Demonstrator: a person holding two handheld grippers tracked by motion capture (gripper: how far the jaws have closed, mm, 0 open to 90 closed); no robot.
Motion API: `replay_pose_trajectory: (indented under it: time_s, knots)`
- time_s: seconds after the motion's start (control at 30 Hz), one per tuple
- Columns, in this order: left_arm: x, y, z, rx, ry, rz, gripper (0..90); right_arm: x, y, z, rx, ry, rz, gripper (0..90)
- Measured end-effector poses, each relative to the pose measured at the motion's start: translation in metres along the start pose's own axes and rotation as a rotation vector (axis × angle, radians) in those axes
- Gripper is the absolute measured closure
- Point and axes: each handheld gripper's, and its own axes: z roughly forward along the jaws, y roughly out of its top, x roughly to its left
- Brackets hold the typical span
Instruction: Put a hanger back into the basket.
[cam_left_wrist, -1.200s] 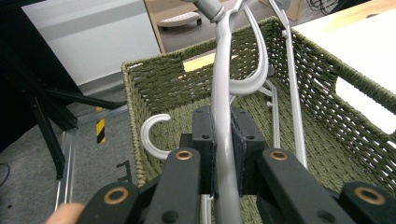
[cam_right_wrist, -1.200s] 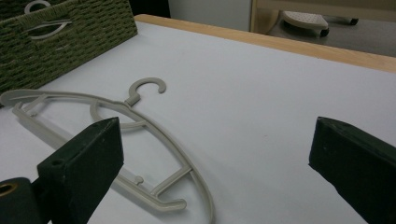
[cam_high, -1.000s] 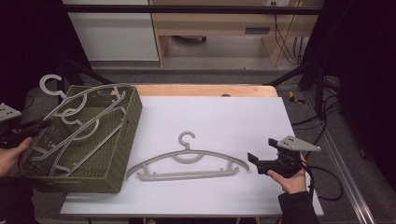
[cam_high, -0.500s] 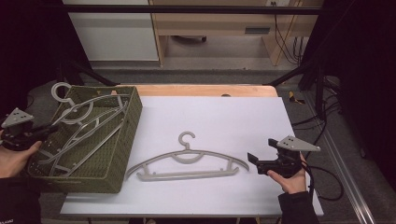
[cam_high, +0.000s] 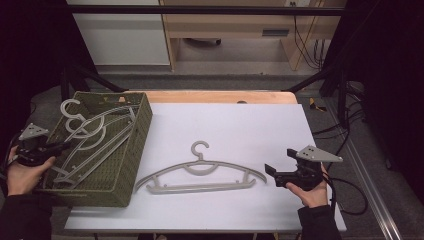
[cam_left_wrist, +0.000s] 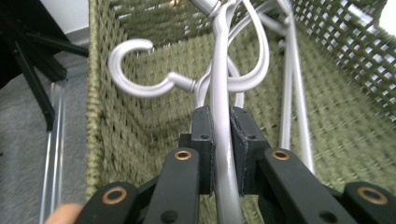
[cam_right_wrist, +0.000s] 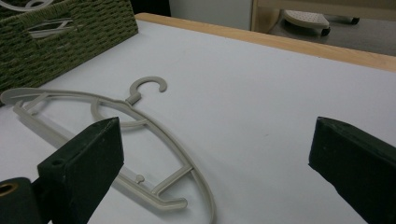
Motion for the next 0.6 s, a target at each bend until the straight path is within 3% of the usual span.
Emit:
replay_pose_trajectory:
  time_s: [0.13, 0.33, 0.5, 0.6]
  knots:
    - [-0.0012, 0.0015, 0.0046, 0.056, 0.009, 0.003, 79.5, 0.0000, 0.0000, 0.0001, 0.001, -0.001, -0.001, 3.4]
    - [-0.0022, 0.0018, 0.0100, 0.113, 0.008, 0.019, 70.1, -0.0003, 0.0002, -0.0010, -0.004, -0.002, 0.001, 3.4]
    - [-0.0029, 0.0017, 0.0111, 0.118, 0.009, 0.026, 62.5, 0.0002, 0.0001, -0.0005, -0.003, -0.001, 0.002, 3.4]
    - [-0.0010, 0.0022, 0.0074, 0.079, 0.013, 0.000, 60.5, 0.0003, 0.0001, -0.0004, -0.002, -0.001, 0.003, 3.4]
